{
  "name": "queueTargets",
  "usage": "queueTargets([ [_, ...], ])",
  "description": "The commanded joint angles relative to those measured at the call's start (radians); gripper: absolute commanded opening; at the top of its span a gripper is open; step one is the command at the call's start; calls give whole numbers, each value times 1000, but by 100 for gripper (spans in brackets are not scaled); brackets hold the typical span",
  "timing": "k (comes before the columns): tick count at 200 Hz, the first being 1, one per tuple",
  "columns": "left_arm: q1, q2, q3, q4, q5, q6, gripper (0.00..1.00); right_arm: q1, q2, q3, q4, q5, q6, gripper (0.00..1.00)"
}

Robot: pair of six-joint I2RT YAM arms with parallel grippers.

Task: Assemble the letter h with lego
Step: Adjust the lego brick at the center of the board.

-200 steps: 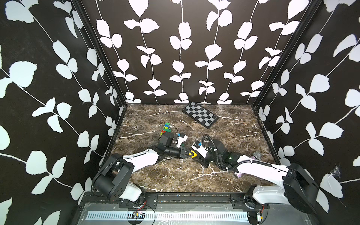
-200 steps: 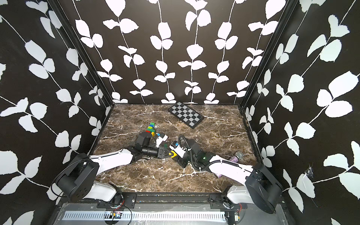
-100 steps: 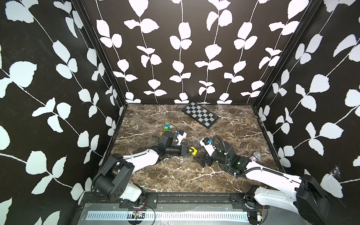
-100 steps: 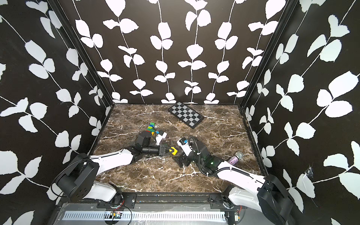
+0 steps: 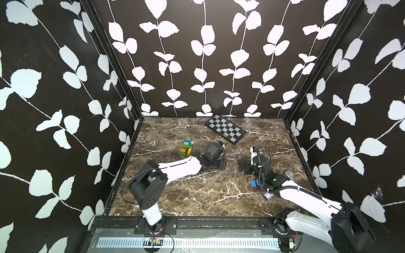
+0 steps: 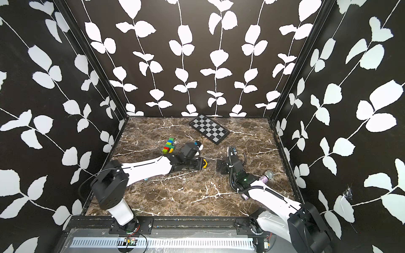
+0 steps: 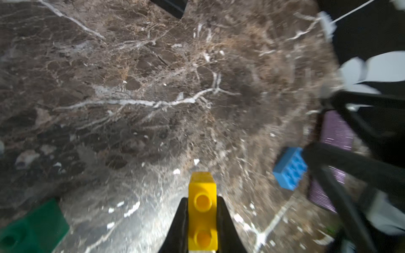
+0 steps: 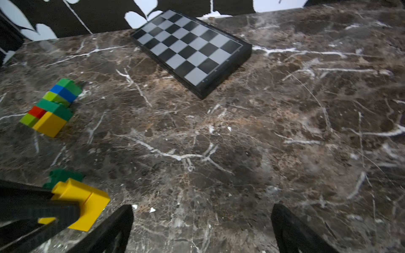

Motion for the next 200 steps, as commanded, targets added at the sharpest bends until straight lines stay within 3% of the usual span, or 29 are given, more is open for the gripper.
queueTargets([
  [1,-29,74,70,-154,-206,0,0,-3,4,-12,-14,48,54,97],
  [71,-94,162,94,-234,-457,-109,0,-5,-12,-16,-15,33,50,97],
  [200,-104,214,-19,-48,-342,-135,0,-8,0,-10,-30,34,61,97],
])
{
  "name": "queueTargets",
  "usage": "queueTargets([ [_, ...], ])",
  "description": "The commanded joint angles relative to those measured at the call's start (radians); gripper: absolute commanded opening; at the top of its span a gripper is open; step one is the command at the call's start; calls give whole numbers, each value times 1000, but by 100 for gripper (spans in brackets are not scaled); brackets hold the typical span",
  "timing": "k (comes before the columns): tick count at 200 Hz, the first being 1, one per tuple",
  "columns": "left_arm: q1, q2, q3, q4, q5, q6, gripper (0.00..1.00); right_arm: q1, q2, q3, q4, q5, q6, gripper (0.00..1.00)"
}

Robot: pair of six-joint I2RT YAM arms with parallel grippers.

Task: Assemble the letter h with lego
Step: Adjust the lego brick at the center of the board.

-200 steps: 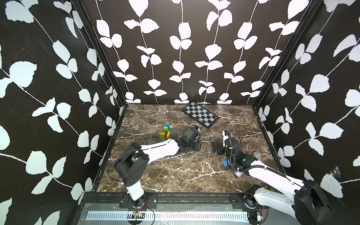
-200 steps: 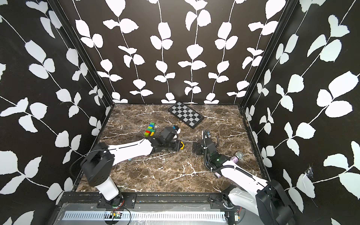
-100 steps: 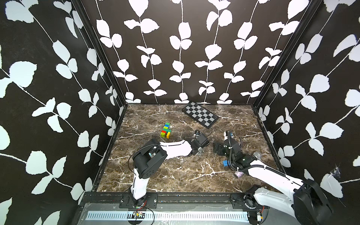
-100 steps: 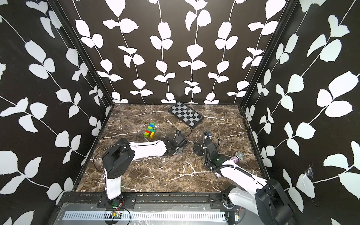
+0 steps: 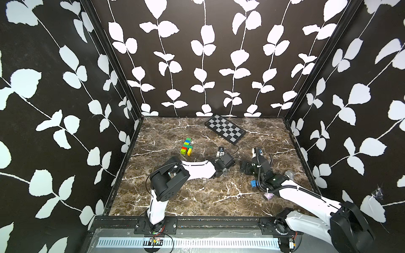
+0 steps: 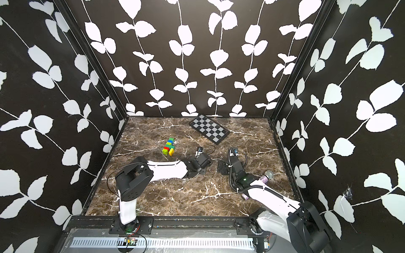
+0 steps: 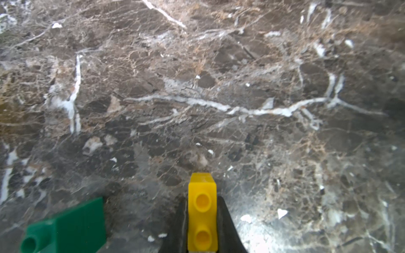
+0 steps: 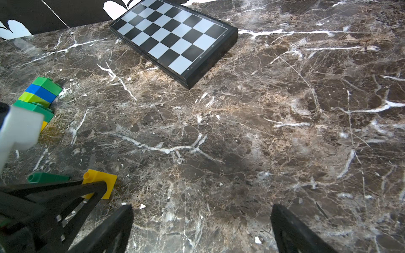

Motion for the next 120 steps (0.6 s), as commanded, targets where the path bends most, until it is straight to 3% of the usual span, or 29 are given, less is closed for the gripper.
queueTargets([
  [1,-2,47,-43,-47,83,-4,0,-6,0,-9,5,19,14,97],
  [33,-2,25,-36,-93,48,-36,0,-6,-1,-10,4,19,14,98],
  [66,4,-5,19,-271,-36,-158,1,-7,-9,-10,1,18,13,97],
  [120,6,-21,28,-247,8,-209,5,-7,-16,-11,2,18,7,97],
])
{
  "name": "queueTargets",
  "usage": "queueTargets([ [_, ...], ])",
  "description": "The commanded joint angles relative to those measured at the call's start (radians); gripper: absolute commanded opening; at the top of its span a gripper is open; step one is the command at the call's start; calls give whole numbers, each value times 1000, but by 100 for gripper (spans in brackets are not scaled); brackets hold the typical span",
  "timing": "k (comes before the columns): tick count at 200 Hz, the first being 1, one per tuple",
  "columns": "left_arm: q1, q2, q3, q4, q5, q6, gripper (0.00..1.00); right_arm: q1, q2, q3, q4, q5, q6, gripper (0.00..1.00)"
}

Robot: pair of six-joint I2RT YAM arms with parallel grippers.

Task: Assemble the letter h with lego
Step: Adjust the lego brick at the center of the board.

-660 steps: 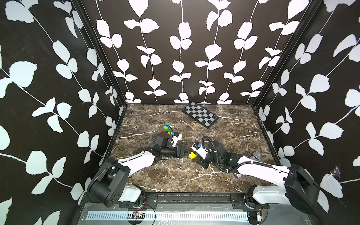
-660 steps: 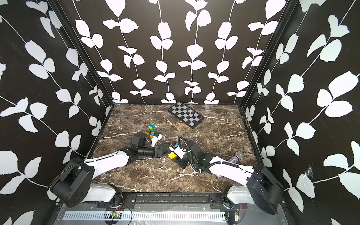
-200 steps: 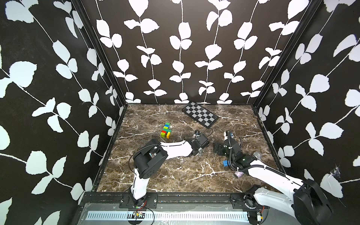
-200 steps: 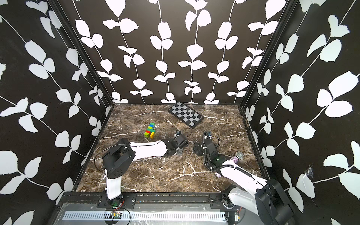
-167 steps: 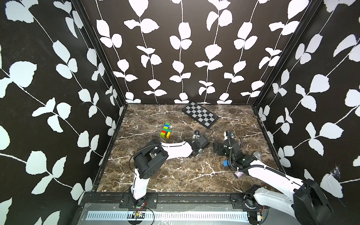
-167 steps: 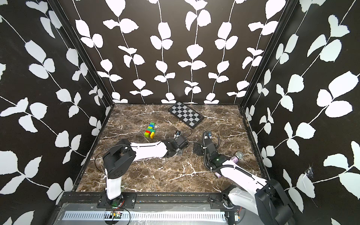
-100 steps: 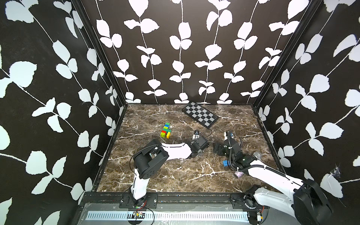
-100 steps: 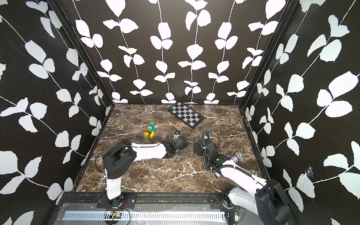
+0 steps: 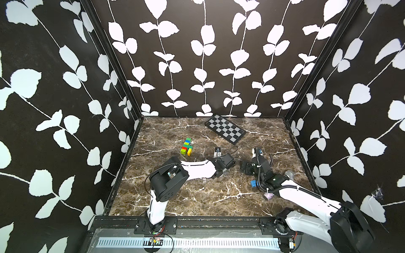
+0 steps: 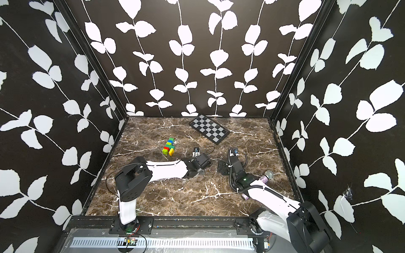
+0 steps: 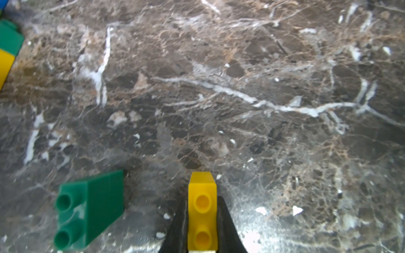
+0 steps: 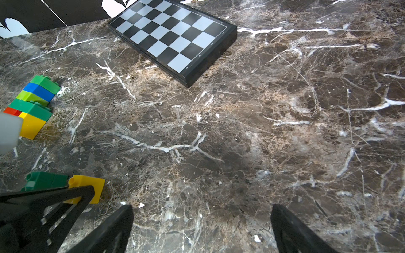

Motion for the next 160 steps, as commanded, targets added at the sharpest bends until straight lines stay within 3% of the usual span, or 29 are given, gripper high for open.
queueTargets([
  [1,5,-8,2,-100,48,-40,6,-5,-15,-11,8,18,6,97],
  [87,5,37,64,-99,81,-26,24,-5,-22,-10,4,19,1,97],
  [160,5,47,90,-120,92,-7,32,-4,-19,-12,5,19,-3,97],
])
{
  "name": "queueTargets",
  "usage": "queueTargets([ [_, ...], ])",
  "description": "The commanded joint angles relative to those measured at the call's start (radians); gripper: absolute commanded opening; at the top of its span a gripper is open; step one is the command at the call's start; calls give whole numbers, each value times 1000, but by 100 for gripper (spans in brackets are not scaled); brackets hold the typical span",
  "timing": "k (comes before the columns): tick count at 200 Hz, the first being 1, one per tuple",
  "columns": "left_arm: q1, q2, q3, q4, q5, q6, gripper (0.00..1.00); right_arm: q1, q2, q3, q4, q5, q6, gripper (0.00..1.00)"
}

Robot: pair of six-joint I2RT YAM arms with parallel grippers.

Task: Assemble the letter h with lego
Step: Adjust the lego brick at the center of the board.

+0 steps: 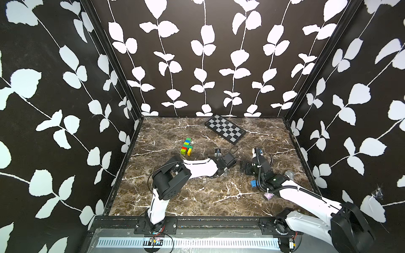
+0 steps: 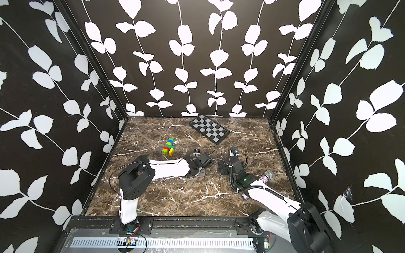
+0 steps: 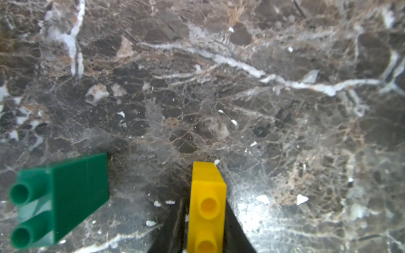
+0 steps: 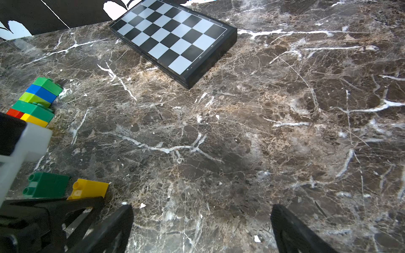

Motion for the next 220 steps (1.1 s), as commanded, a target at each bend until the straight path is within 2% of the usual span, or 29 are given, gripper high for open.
queueTargets([
  [1,1,5,31,-38,12,14,32,-4,-11,-12,5,19,-2,97],
  [58,3,27,68,-50,17,46,35,-4,-12,-10,3,21,-5,97],
  [166,9,76,127,-62,68,50,35,-5,-34,-11,-4,32,-12,98],
  [188,9,54,122,-78,57,40,39,-4,-40,-13,-9,38,-13,98],
  [220,9,-11,95,-83,37,45,52,-5,-50,-15,-14,54,-12,98],
])
